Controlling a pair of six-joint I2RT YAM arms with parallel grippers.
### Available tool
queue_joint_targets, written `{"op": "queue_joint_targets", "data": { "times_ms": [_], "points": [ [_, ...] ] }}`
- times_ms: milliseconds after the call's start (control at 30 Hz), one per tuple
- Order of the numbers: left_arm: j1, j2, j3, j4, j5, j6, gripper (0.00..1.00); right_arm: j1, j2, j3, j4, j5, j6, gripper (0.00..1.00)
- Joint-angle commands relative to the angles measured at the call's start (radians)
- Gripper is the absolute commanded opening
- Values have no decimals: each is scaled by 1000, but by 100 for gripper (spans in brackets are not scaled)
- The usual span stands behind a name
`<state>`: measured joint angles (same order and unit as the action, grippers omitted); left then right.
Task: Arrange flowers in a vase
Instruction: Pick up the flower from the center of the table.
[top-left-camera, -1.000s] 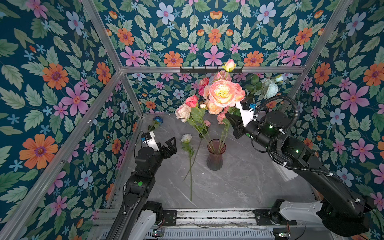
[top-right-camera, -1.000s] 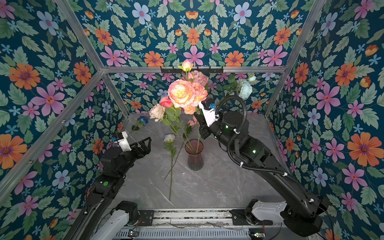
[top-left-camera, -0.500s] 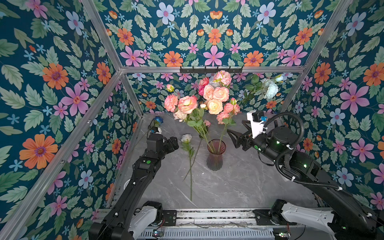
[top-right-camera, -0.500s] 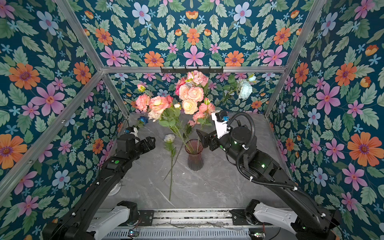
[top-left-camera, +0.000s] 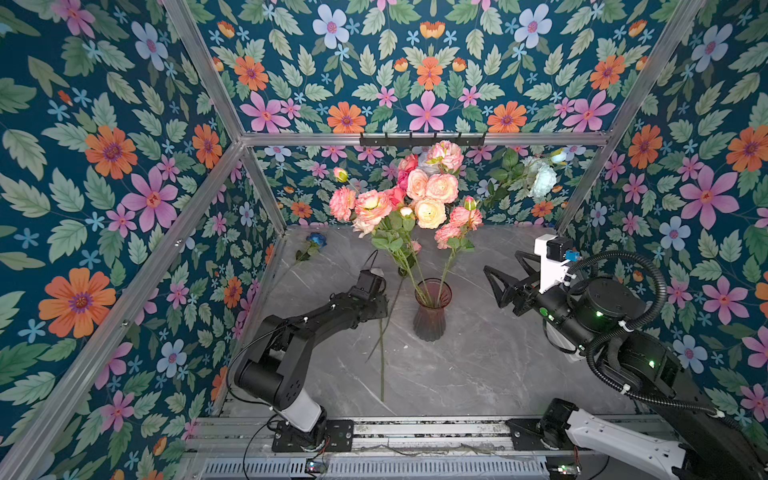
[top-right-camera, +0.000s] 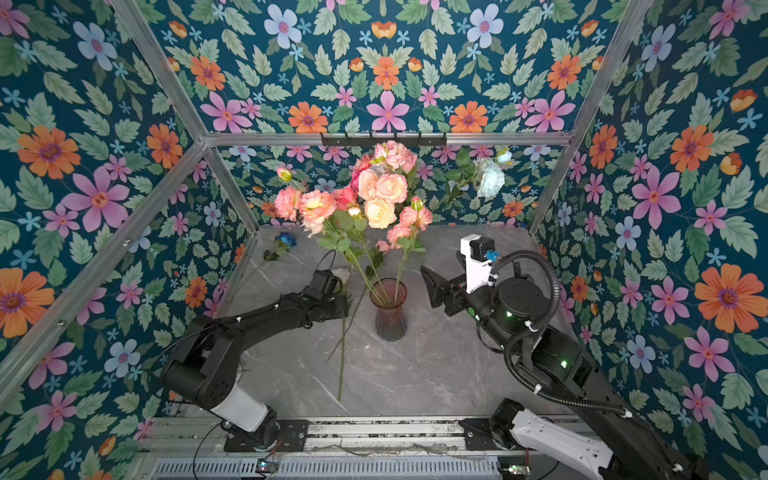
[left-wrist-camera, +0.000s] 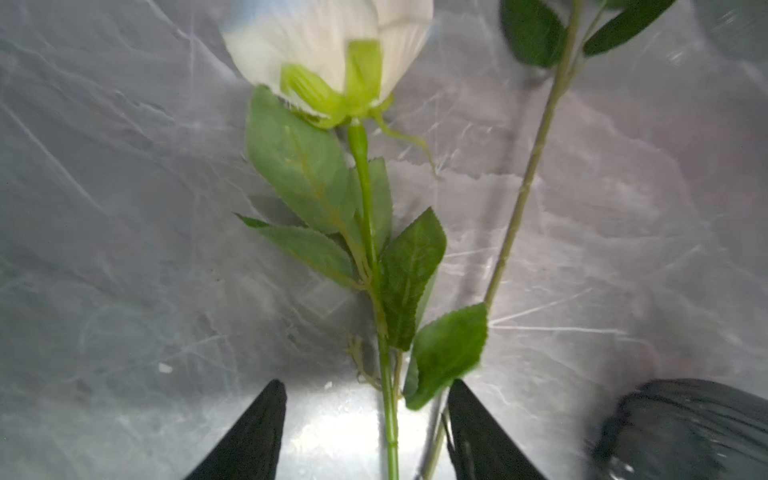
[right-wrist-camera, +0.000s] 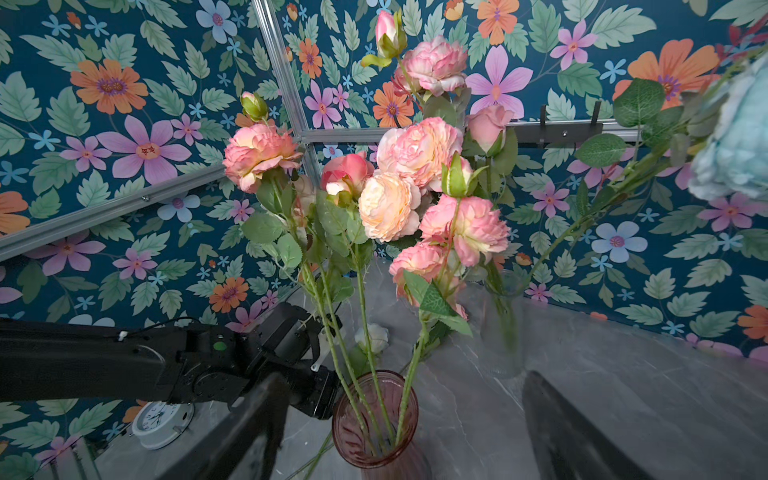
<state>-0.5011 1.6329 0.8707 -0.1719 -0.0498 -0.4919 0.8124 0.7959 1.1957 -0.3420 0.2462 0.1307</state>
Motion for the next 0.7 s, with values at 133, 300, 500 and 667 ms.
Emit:
{"op": "queue_joint_targets", "data": {
  "times_ms": [133,300,500,667],
  "points": [
    [-31,97,9,24,-99,-1,47,0,-45,-12,-17,42,-6,88],
    [-36,111,-15,-42,-190,-22,25,0,-66,-21,-14,49,-5,88],
    [-36,-103,-76,-88,-351,-53,5,0,-59,-24,-5,40,1,88],
    [-36,-323,-73,-178,-451,-41,0,0,-52,-28,8,38,4,88]
  ]
}}
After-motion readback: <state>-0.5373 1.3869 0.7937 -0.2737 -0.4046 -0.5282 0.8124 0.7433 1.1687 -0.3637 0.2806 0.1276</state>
